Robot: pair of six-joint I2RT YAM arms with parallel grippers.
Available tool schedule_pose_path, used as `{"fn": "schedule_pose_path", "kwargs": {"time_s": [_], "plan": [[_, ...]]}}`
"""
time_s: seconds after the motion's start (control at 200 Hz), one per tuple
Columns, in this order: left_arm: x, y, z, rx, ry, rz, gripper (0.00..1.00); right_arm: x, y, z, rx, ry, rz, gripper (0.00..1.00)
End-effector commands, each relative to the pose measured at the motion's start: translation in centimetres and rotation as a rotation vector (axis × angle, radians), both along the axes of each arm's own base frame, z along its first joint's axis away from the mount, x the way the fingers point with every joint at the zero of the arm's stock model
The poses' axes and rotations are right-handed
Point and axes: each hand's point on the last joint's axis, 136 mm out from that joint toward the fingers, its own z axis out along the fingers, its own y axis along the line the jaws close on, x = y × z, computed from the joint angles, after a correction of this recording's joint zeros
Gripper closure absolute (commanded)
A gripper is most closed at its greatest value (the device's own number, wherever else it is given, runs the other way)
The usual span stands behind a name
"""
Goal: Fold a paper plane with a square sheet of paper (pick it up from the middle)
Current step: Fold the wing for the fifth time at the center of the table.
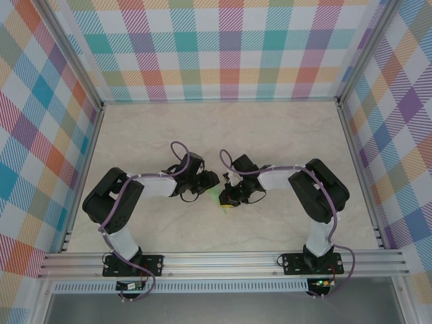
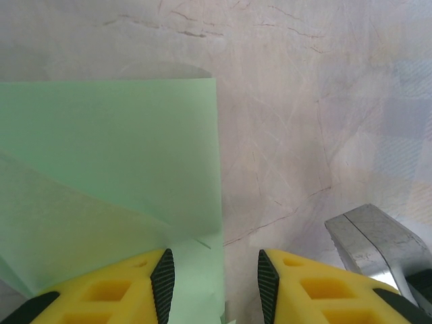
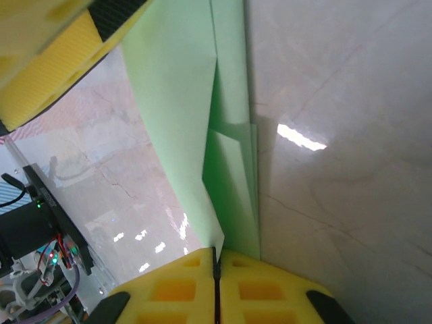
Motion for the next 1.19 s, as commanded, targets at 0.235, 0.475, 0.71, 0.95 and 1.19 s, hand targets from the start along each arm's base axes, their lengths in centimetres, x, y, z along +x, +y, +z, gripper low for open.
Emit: {"fn": "schedule_pose_path", "kwargs": {"time_s": [0.235, 0.475, 0.71, 0.95, 1.19], "plan": [[-0.9, 1.0, -1.7, 0.077, 0.048, -0.01, 0.6, -1.5, -1.4, 0.2, -0.052, -0.004, 0.028, 0.8], [-0.8, 0.8, -1.7, 0.074, 0.051, -0.011, 0.6, -2.2, -1.7, 0.1, -0.082, -0.012, 0.063, 0.78], [-0.8, 0.8, -1.7, 0.074, 0.05, -0.014, 0.6, -2.2, -2.1, -0.6, -0.108, -0.012, 0.045, 0.91], [-0.9, 0.8, -1.6, 0.078, 0.051, -0.014, 0.6, -2.5, -2.4, -0.6, -0.108, -0.01, 0.044, 0.86], [-0.9, 0.9, -1.6, 0.08, 0.05, -0.015, 0.6, -2.8, -2.6, -0.4, -0.111, -0.014, 0.058, 0.82]]}}
